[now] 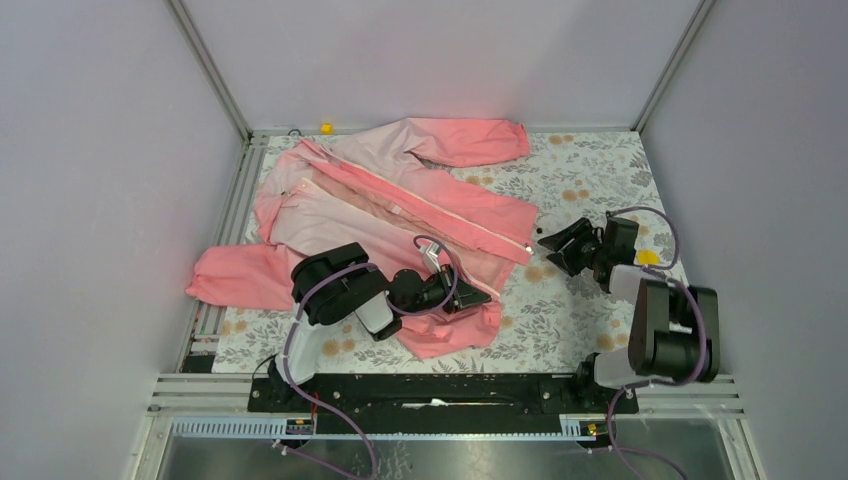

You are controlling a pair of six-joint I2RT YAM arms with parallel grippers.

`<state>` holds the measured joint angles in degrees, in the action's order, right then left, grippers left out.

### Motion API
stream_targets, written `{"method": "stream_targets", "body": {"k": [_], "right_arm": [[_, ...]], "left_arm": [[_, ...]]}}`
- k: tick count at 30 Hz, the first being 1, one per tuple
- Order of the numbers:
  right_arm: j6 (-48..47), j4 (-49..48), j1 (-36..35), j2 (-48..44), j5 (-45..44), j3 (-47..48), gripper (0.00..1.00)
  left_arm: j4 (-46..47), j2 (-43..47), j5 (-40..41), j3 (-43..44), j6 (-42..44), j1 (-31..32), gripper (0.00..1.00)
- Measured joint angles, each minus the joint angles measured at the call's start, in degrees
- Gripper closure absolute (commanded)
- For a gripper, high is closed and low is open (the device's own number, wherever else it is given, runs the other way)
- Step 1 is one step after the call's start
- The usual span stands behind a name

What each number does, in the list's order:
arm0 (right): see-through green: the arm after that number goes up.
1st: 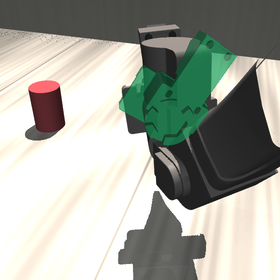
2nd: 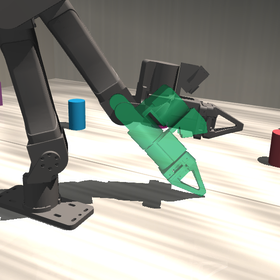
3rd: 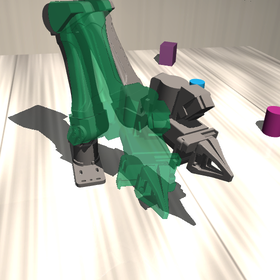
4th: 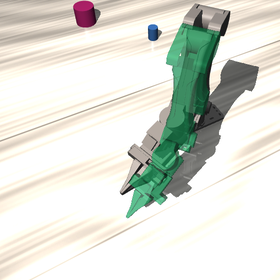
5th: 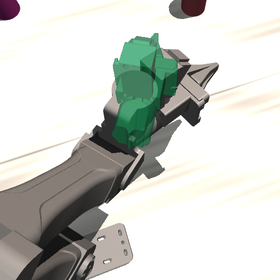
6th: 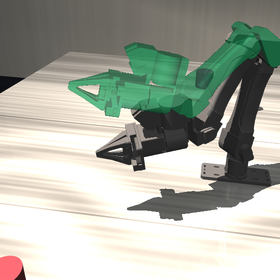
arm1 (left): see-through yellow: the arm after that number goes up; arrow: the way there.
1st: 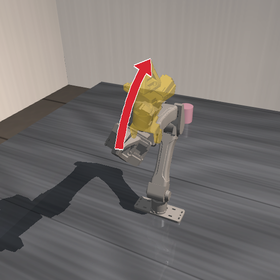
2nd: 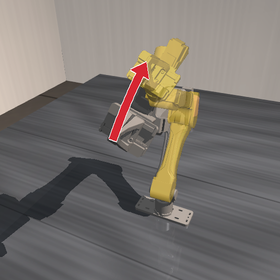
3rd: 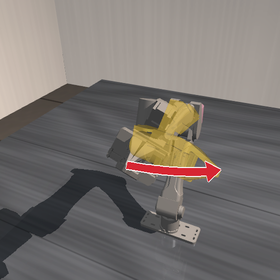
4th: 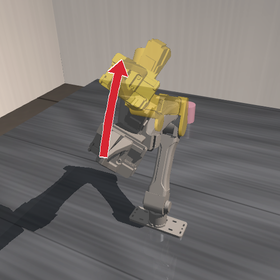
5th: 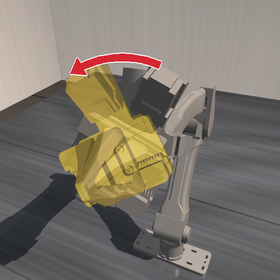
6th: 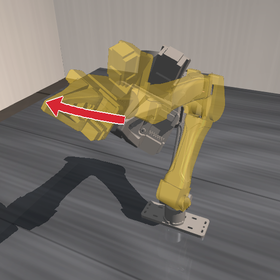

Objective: Zip up the jacket

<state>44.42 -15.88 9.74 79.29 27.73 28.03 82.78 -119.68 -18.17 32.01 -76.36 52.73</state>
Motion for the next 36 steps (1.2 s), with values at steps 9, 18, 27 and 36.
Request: {"method": "stream_targets", "body": {"k": [9,18,27,36], "right_arm": [[0.9,-9.9,1.2,15.0,10.7,1.9,0.51],[3.1,-18.3,1.4,20.7,14.1,2.8,0.43],[6.8,-26.2,1.5,20.9,16.1,-1.7,0.44],[9.9,-35.4,1.5,22.4,17.5,-4.5,0.60]], "left_arm": [[-0.3,-0.2,0.0,0.0,0.0,0.0,0.96],[-0.9,-0.2,0.0,1.0,0.0,0.0,0.97],[-3.7,-0.2,0.2,1.4,-1.3,0.1,0.99],[-3.7,-0.2,0.3,1.4,-1.9,0.1,0.99]]}}
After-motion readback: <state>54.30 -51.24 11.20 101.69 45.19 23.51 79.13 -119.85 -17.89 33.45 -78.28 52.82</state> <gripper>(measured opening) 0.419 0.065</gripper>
